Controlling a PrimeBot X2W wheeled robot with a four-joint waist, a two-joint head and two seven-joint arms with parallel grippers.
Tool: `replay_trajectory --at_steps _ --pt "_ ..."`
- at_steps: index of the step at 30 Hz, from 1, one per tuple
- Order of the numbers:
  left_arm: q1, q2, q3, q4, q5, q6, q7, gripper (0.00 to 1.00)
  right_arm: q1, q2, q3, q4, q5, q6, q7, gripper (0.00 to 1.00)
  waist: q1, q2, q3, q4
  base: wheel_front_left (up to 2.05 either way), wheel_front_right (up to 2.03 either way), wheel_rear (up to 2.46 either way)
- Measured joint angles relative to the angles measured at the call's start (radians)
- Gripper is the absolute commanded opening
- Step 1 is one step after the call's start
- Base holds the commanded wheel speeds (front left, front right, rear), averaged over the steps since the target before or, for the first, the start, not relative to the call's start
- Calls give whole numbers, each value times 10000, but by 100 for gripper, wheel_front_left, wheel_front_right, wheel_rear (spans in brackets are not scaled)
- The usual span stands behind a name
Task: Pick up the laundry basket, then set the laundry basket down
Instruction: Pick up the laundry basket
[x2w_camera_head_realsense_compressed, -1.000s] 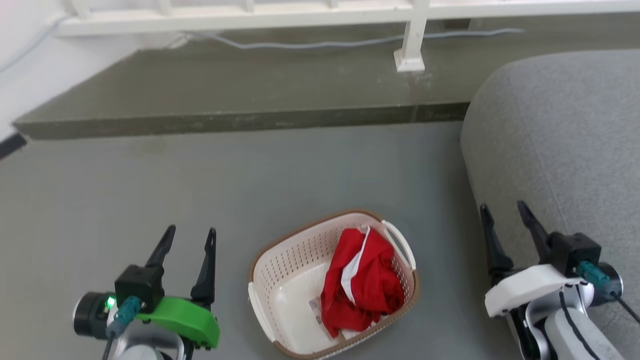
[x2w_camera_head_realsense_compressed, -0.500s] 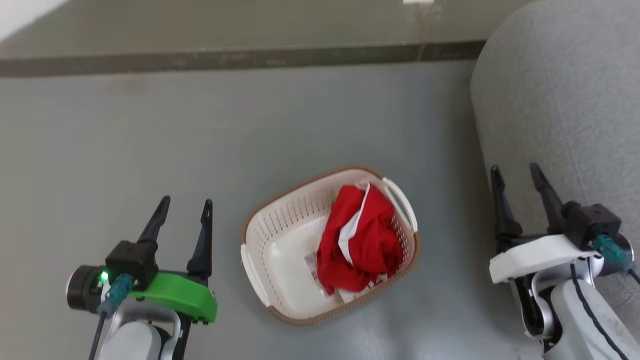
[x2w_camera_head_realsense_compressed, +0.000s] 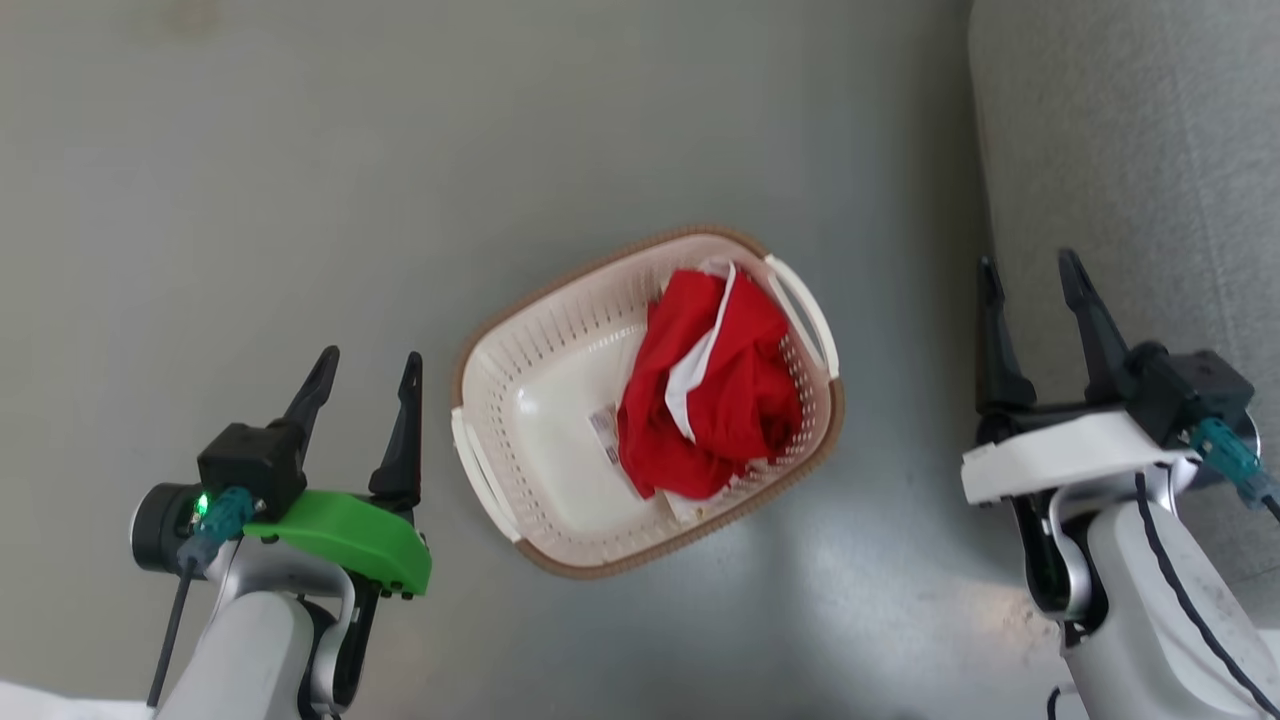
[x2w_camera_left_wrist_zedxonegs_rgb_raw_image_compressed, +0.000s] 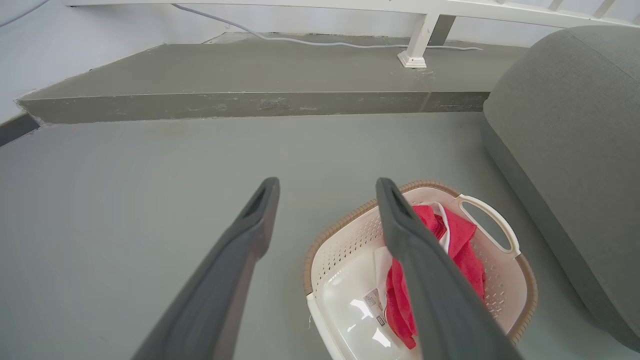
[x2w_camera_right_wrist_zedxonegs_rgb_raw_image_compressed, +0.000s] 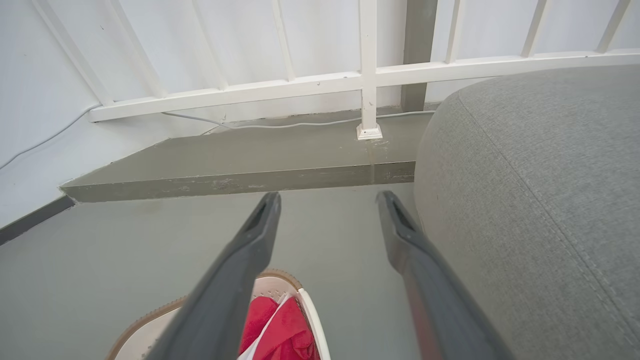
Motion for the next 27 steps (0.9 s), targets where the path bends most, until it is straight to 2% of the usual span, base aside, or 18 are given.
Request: replay_trajectory --at_steps 7,17,27 --pt "-299 -217 -8 704 -477 -332 485 100 -506 117 105 -209 -192 0 -25 100 0 0 998 -136 0 0 0" --pt "-1341 -222 130 2105 -1093 -777 1037 100 -1325 364 211 -464 -380 -13 -27 100 1 0 2544 -371 0 0 0" --pt "-2052 -205 366 3384 -1419 -1127 1346 100 -1751 497 324 -474 -420 -13 -27 100 1 0 3491 -731 0 0 0"
